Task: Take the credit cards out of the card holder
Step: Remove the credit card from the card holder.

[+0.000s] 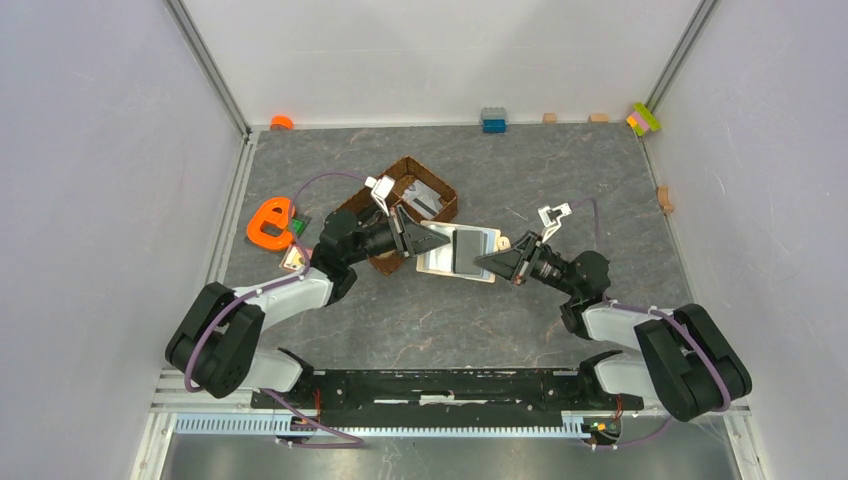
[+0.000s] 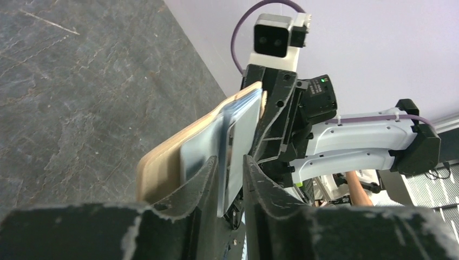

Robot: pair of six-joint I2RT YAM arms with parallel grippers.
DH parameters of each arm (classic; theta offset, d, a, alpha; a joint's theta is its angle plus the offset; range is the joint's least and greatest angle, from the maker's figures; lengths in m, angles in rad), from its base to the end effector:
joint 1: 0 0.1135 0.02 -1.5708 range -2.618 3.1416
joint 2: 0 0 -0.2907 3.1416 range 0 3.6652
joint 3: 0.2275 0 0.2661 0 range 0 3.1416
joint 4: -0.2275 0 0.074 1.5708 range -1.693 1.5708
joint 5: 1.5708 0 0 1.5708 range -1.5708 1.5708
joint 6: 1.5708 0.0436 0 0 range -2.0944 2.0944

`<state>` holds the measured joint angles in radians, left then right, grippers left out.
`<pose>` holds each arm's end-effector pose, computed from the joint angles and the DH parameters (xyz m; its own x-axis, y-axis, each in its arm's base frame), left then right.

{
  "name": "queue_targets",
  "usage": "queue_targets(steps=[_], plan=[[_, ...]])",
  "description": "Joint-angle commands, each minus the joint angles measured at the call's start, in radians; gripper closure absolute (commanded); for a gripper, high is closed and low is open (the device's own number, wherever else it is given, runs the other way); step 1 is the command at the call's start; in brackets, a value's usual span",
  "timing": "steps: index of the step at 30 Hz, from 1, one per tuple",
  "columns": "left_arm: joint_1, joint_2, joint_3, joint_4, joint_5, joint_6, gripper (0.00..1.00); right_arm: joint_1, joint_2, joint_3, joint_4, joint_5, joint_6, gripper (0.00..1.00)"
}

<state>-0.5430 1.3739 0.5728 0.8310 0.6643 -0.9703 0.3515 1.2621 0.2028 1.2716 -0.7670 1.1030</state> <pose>0.2386 -0.1754 0.2574 -0.7565 -0.3022 -0.5800 0.5491 0.1882 -0.8143 0.1904 0.1021 0.2160 -0.7006 0.4276 -0.5713 -0.5756 0.1347 0.8066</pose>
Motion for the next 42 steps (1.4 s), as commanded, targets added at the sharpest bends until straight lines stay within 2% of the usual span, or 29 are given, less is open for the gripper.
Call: queue_targets(steps=[1,5,11,14,16,21,23,25,27,31,35,42], plan=[[-0.005,-0.010,-0.007,0.098,0.023,-0.020,0.69,0.015,0.023,0.021,0.080,-0.026,0.009,0.85],[-0.004,-0.018,-0.009,0.091,0.018,-0.013,0.67,0.038,0.034,0.037,0.065,-0.031,-0.004,0.86],[-0.005,0.011,0.005,0.085,0.029,-0.024,0.69,0.063,0.042,0.055,0.055,-0.040,-0.016,0.86],[-0.005,0.017,0.006,0.098,0.038,-0.033,0.73,0.062,0.038,0.056,0.044,-0.039,-0.019,0.86],[-0.005,0.021,0.008,0.094,0.039,-0.034,0.71,0.061,0.043,0.055,0.046,-0.041,-0.015,0.86],[-0.005,0.012,0.025,-0.039,-0.007,0.023,0.62,0.057,0.031,0.048,0.073,-0.037,-0.006,0.89],[-0.005,0.007,0.029,-0.062,-0.015,0.034,0.62,0.056,0.015,0.050,0.037,-0.030,-0.029,0.90],[-0.005,0.013,0.035,-0.078,-0.014,0.039,0.67,0.055,0.006,0.053,0.010,-0.026,-0.048,0.92],[-0.008,0.025,0.035,-0.040,0.012,0.021,0.76,0.055,0.007,0.053,0.007,-0.026,-0.049,0.92],[-0.014,0.057,0.025,0.136,0.078,-0.068,0.87,0.055,0.026,0.055,-0.002,-0.028,-0.048,0.92],[-0.014,0.088,0.016,0.285,0.118,-0.148,0.88,0.055,0.045,0.059,-0.016,-0.028,-0.047,0.93],[-0.024,0.105,0.020,0.322,0.129,-0.165,0.85,0.053,0.066,0.063,-0.015,-0.033,-0.040,0.92]])
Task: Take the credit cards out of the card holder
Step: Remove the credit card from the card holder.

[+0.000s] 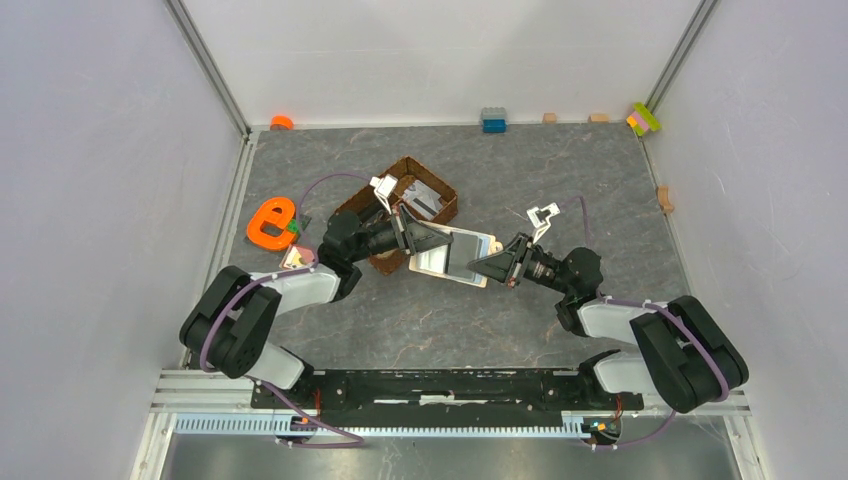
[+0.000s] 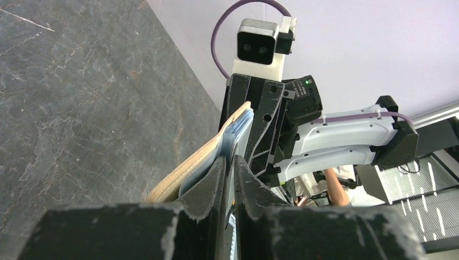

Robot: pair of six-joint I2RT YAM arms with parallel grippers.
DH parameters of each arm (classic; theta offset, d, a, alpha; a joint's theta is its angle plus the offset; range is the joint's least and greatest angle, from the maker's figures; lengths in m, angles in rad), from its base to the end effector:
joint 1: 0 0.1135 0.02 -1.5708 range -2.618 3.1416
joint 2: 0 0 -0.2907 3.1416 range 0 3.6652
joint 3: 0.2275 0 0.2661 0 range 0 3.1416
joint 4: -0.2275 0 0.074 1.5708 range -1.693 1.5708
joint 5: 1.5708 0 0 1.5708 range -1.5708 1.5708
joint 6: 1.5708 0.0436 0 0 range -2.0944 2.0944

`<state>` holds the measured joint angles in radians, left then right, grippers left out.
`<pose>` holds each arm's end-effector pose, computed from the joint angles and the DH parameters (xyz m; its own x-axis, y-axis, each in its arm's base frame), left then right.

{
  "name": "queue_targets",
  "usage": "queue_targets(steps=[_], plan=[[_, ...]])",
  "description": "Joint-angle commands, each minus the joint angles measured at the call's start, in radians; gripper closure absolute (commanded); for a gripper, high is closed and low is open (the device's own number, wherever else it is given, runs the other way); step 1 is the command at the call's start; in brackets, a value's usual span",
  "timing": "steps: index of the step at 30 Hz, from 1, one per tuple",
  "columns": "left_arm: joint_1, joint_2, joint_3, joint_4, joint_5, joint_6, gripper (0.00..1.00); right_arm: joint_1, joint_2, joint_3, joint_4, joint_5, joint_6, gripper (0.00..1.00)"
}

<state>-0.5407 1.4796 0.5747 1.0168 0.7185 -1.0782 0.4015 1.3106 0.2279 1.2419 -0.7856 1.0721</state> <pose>0.2485 -0.1826 0.2481 -0.7903 -0.2992 -0.5347 0.5328 0.0953 -0.8408 0.1935 0.1156 0.2102 -0.7373 0.3615 -0.5707 -0.5677 0.1263 0.8135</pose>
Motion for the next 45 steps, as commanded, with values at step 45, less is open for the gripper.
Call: queue_targets(steps=[45], plan=[[-0.002,-0.062,0.032,-0.204,-0.041,0.106,0.98,-0.093,0.001,-0.046,0.223,-0.007,0.126,0.74]])
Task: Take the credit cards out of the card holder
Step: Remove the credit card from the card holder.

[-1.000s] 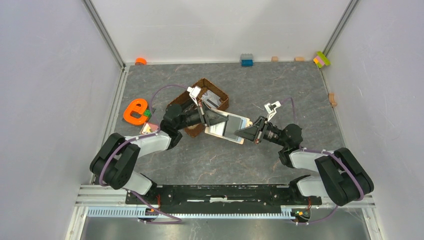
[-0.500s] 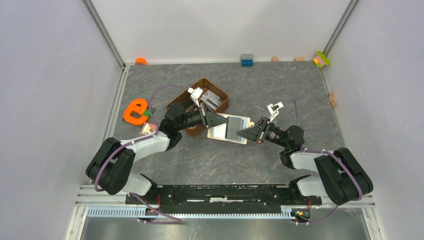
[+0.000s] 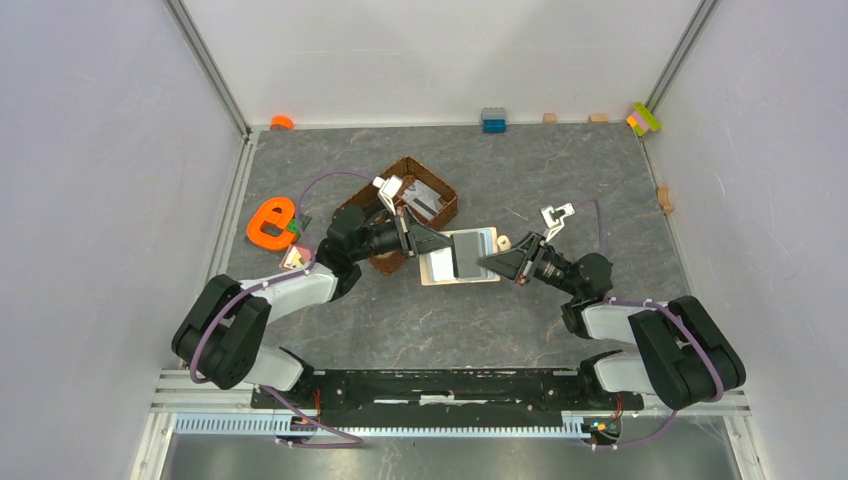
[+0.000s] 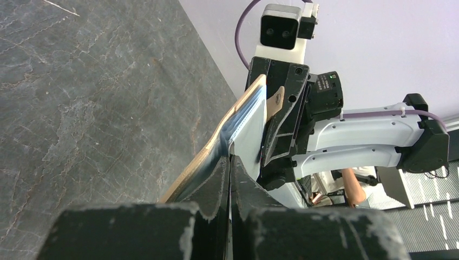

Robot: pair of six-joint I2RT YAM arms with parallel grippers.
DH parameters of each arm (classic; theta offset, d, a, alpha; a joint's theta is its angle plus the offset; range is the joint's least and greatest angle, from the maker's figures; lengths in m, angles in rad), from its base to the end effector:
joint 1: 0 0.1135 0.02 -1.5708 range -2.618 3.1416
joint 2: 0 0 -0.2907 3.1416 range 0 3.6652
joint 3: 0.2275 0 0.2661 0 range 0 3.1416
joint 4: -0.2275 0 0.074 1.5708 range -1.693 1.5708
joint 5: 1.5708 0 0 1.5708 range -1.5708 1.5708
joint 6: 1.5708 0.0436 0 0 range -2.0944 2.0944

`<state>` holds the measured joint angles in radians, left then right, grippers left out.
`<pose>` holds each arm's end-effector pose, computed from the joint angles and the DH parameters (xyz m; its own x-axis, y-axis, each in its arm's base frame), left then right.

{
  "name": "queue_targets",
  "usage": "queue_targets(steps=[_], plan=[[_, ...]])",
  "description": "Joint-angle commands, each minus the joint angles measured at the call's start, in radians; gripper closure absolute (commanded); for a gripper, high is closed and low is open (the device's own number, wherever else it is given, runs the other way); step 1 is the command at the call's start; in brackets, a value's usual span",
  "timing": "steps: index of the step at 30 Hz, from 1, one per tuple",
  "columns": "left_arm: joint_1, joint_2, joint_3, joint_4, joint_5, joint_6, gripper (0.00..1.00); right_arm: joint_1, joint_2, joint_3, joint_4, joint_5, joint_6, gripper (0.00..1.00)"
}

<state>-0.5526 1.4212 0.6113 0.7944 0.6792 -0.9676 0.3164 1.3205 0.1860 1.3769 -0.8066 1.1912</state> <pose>0.2468 -0.1844 0.2529 -0.7841 -0.2693 -0.5592 0.5241 0.1954 -0.8289 0.1927 0.0962 0.2105 -0.7341 0.4359 -0.5207 -0.5385 0.0935 0.8375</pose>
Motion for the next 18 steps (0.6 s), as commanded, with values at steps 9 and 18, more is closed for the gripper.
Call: queue_targets(steps=[9,18], plan=[[0.009,-0.007,-0.001,0.000,-0.005,0.000,0.98,-0.011,-0.006,-0.004,0.087,0.014,0.007,0.92],[-0.025,0.013,0.024,0.018,0.038,0.009,0.78,-0.034,-0.015,-0.024,0.109,0.019,0.021,1.00]])
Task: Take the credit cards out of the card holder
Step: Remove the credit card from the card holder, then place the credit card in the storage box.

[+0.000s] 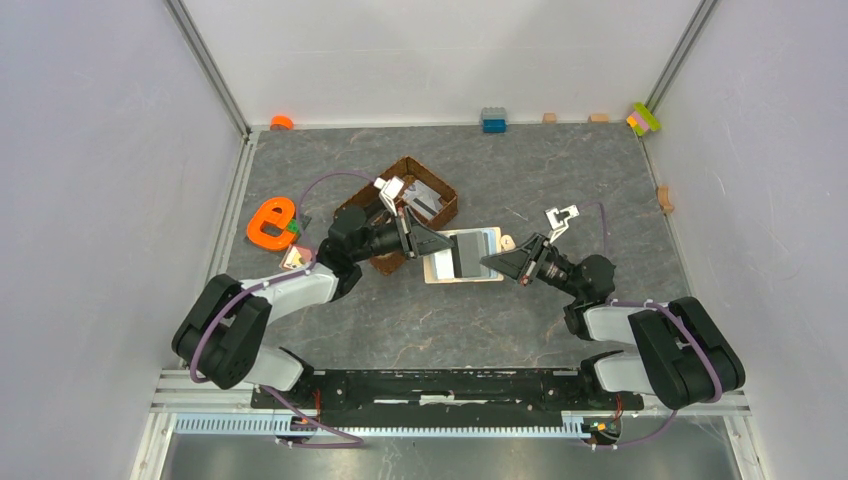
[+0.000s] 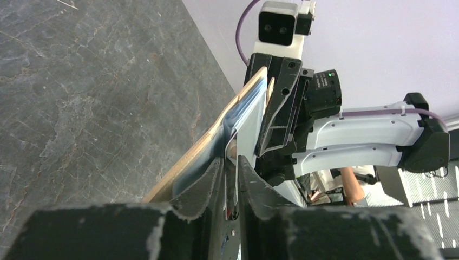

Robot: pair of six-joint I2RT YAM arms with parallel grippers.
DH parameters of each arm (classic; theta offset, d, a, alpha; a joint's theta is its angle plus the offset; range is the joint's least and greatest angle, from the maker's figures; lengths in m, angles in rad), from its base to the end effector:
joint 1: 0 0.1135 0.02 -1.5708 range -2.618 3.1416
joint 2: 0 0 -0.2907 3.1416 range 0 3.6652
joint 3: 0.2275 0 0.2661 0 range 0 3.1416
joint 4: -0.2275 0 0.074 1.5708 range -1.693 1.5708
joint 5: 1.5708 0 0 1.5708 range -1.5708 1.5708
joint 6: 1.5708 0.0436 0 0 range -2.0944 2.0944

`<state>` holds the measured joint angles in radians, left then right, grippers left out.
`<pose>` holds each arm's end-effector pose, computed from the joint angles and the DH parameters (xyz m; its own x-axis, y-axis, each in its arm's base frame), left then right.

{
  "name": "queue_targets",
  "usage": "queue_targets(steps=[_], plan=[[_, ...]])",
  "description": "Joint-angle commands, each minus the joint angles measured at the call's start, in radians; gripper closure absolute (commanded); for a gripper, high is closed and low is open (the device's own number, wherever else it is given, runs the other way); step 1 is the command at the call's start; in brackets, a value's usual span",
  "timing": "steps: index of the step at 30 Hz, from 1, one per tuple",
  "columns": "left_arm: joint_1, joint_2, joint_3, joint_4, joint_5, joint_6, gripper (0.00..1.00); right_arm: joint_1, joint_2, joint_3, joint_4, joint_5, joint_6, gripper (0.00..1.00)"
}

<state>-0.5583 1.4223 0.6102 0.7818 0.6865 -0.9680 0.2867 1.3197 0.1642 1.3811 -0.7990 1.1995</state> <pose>0.2454 -0.1858 0.2509 -0.7947 -0.2548 -0.5509 0.5158 0.1949 -0.8343 0.1917 0.0891 0.2054 -0.7303 0.4623 -0.5030 -0.5146 0.1121 0.8501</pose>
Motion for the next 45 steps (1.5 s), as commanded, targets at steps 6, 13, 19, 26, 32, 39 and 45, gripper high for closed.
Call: queue_targets(steps=[6,13,19,26,32,39,45], plan=[[-0.027,0.056,0.039,0.058,0.063,-0.017,0.61,-0.004,-0.003,-0.004,0.134,0.008,0.032,1.00],[-0.028,0.109,0.045,0.150,0.103,-0.083,0.83,-0.004,0.004,-0.003,0.158,0.004,0.051,1.00],[-0.015,0.088,0.035,0.144,0.085,-0.082,0.98,-0.015,-0.003,-0.015,0.166,0.011,0.054,1.00],[0.045,-0.001,-0.022,0.049,-0.003,-0.038,0.98,-0.110,-0.046,-0.083,0.105,0.055,0.042,1.00],[0.068,-0.001,-0.025,0.014,-0.019,-0.040,0.98,-0.199,-0.102,-0.143,0.045,0.096,0.028,1.00],[0.061,-0.161,0.040,-0.469,-0.296,0.208,0.98,-0.214,-0.238,-0.111,-0.249,0.155,-0.153,1.00],[-0.026,-0.216,0.186,-0.832,-0.664,0.387,0.98,-0.214,-0.292,-0.079,-0.417,0.200,-0.258,1.00]])
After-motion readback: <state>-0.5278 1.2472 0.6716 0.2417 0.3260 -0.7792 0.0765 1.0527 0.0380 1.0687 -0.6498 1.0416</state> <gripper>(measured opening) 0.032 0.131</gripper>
